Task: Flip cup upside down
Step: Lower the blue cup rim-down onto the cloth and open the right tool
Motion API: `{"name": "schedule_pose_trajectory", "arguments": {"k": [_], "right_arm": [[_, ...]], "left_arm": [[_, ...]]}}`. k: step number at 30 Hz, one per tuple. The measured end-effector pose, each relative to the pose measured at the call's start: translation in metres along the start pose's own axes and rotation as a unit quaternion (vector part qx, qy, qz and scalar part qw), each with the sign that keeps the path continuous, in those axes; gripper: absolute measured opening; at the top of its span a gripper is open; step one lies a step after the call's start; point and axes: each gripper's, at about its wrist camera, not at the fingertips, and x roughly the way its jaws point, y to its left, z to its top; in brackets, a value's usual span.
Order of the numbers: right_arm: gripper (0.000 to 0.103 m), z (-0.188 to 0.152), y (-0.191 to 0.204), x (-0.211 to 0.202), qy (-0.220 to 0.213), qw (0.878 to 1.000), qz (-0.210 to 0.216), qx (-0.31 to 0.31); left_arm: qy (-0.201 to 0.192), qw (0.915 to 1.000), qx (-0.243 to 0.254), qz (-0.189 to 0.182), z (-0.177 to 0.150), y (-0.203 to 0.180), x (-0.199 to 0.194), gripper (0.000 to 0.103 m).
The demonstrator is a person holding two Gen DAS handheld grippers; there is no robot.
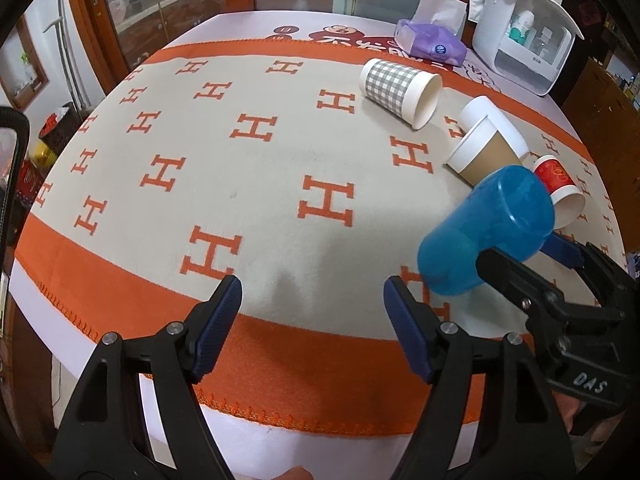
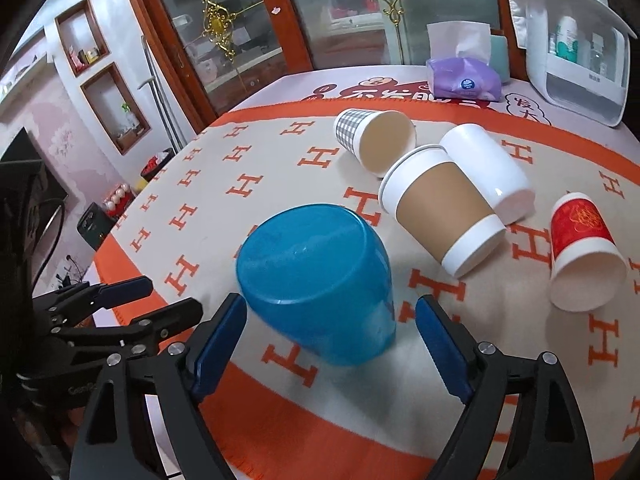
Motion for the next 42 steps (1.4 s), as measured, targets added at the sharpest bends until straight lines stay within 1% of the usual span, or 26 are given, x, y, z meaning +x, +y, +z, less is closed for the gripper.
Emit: {"name": "schedule_pose_trajectory", "arguments": {"k": [6, 13, 18, 21, 28, 32, 34, 39, 42], "right_arm": [[0.088, -0.007, -0.007, -0.021, 0.005, 1.000, -0.001, 0.028], [0.088, -0.010, -0.015, -0.059, 0.016, 0.998, -0.029, 0.060], [0.088, -0.004, -0.013, -0.099, 0.020, 0.996, -0.049, 0.077], [0.088, 0.002, -0.009, -0.129, 0.016, 0.994, -0.071, 0.084], [0.092, 0.015, 0.000, -0.191, -0.003, 0.990, -0.087, 0.111], [0.095, 0.019, 0.008, -0.220, -0.021, 0.987, -0.096, 0.123], [0.095, 0.019, 0.013, -0.232, -0.031, 0.986, -0.109, 0.122], [0.095, 0.021, 0.020, -0.246, -0.041, 0.983, -0.127, 0.126], [0.095, 0.023, 0.025, -0.245, -0.044, 0.982, -0.131, 0.129]], "left_arm": [[0.000, 1.0000, 0.009, -0.003, 0.003, -0.006, -0.009, 0.072], [-0.004, 0.9995, 0.027, -0.014, 0.011, -0.016, -0.037, 0.072], [-0.015, 0.9987, 0.042, -0.023, 0.020, -0.028, -0.064, 0.072], [-0.024, 0.9978, 0.052, -0.034, 0.026, -0.036, -0.084, 0.072], [-0.054, 0.9941, 0.080, -0.048, 0.036, -0.060, -0.132, 0.072], [-0.062, 0.9927, 0.089, -0.052, 0.040, -0.069, -0.151, 0.072], [-0.066, 0.9925, 0.091, -0.049, 0.040, -0.071, -0.158, 0.072], [-0.065, 0.9930, 0.087, -0.046, 0.039, -0.068, -0.166, 0.072], [-0.064, 0.9933, 0.087, -0.042, 0.039, -0.066, -0.167, 0.072]]}}
